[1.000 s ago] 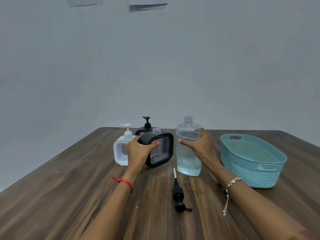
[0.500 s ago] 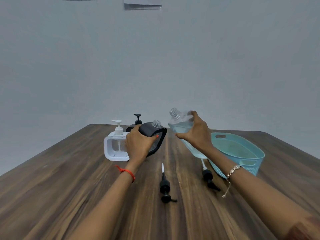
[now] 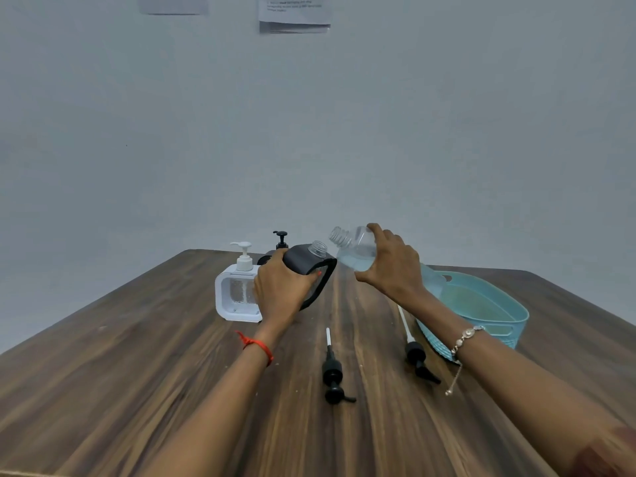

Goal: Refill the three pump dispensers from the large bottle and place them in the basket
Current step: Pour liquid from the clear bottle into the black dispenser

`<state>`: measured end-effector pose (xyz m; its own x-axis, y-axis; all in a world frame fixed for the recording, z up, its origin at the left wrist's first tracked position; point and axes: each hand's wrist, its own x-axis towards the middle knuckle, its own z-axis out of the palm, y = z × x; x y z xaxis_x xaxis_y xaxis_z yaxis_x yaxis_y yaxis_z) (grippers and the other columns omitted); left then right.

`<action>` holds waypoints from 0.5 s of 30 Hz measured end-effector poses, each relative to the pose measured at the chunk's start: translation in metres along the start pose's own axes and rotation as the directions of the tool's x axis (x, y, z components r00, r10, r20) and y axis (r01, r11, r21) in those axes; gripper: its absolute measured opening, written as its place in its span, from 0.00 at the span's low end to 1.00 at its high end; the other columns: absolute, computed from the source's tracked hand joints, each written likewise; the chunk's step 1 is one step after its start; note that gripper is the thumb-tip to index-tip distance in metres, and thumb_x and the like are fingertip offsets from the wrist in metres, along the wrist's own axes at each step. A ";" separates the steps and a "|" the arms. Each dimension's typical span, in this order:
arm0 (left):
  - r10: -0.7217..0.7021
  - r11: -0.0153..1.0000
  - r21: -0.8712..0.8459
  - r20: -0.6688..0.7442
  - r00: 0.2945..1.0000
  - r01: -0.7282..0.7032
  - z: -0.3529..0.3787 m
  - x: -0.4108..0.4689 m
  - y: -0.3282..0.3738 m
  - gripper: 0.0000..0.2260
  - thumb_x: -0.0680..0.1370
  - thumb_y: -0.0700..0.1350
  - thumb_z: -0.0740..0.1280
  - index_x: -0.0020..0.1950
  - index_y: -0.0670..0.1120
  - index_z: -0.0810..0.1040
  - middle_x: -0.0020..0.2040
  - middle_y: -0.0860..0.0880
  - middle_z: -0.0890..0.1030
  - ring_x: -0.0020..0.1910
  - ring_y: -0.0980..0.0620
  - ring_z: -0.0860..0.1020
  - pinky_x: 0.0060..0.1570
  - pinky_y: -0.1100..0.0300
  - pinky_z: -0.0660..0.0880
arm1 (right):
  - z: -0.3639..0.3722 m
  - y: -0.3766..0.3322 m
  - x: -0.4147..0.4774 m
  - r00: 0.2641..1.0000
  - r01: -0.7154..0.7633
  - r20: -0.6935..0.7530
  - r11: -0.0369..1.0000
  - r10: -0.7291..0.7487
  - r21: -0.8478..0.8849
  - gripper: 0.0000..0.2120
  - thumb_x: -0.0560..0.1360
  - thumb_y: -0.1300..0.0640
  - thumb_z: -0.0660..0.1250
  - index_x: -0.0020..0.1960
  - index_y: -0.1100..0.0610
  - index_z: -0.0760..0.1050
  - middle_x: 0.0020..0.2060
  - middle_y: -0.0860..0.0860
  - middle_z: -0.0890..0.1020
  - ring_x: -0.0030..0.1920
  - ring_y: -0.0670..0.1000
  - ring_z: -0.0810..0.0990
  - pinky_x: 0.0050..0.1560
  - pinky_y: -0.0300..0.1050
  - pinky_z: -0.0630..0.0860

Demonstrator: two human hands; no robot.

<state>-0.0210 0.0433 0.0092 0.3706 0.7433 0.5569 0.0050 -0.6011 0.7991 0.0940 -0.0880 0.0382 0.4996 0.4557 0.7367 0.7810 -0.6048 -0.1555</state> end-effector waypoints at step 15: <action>-0.006 1.000 0.020 0.033 0.999 0.005 -0.003 -0.005 0.003 0.25 0.64 0.55 0.75 0.56 0.44 0.77 0.49 0.43 0.82 0.52 0.41 0.78 0.45 0.55 0.70 | 0.003 0.000 -0.001 0.995 0.089 0.067 0.985 -0.079 -0.146 0.36 0.64 0.51 0.74 0.68 0.57 0.65 0.52 0.57 0.77 0.51 0.59 0.75 0.47 0.49 0.68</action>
<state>-0.0258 0.0386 0.0090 0.4013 0.7368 0.5441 0.0256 -0.6028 0.7975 0.0945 -0.0860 0.0359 0.4601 0.5451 0.7009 0.7588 -0.6512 0.0083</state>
